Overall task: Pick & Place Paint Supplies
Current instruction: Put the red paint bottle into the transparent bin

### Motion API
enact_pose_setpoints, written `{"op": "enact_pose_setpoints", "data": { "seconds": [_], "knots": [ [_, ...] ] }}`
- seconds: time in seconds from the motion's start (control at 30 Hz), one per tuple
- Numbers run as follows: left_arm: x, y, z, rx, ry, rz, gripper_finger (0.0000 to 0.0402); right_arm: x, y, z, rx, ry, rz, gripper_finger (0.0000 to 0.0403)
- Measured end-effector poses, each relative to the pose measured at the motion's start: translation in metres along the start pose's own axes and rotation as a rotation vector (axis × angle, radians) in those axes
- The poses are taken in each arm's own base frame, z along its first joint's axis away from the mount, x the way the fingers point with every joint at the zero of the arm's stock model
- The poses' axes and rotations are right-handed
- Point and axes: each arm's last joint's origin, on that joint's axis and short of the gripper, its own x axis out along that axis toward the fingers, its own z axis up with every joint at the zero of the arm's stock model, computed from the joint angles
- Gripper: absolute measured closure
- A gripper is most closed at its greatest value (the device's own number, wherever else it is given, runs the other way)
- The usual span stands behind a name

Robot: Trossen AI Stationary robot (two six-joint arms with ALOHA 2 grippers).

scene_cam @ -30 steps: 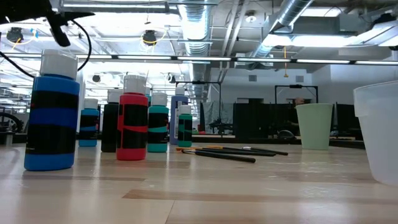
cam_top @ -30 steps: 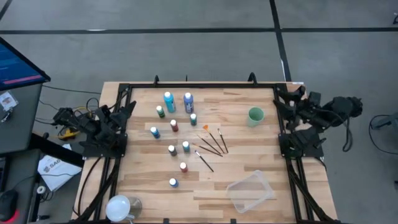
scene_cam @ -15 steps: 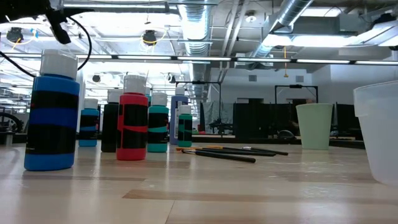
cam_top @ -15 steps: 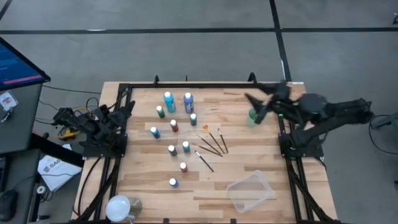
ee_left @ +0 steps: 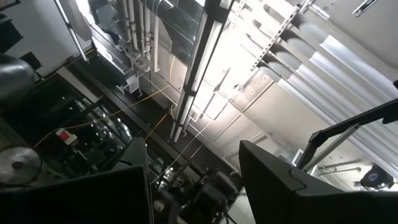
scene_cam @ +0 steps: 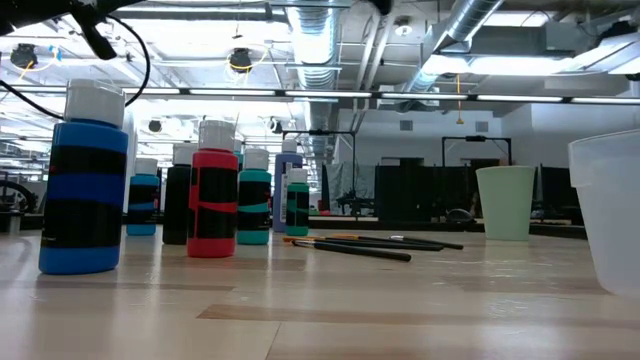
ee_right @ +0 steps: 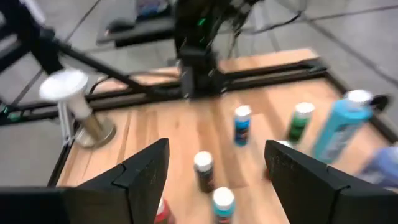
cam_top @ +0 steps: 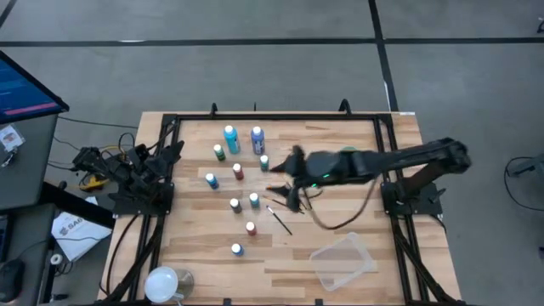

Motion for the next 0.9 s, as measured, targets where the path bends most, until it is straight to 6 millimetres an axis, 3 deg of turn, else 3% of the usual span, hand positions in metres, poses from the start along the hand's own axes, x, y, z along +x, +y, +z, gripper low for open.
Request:
{"op": "enact_pose_setpoints", "data": {
  "seconds": [0.13,0.4,0.57,0.9],
  "knots": [
    [0.000,0.000,0.000,0.001,0.000,0.000,0.0270,0.039,0.012,-0.013,-0.017,0.092,0.075,0.0144],
    [0.000,0.000,0.000,0.007,0.004,0.002,0.0270,0.093,0.042,-0.045,-0.087,0.216,0.190,0.0144],
    [0.000,0.000,-0.001,0.009,0.006,0.003,0.0270,0.117,0.054,-0.062,-0.121,0.261,0.200,0.0144],
    [0.000,0.000,-0.001,0.011,0.010,0.004,0.0270,0.149,0.054,-0.097,-0.125,0.371,0.174,0.0144]
  ]
}}
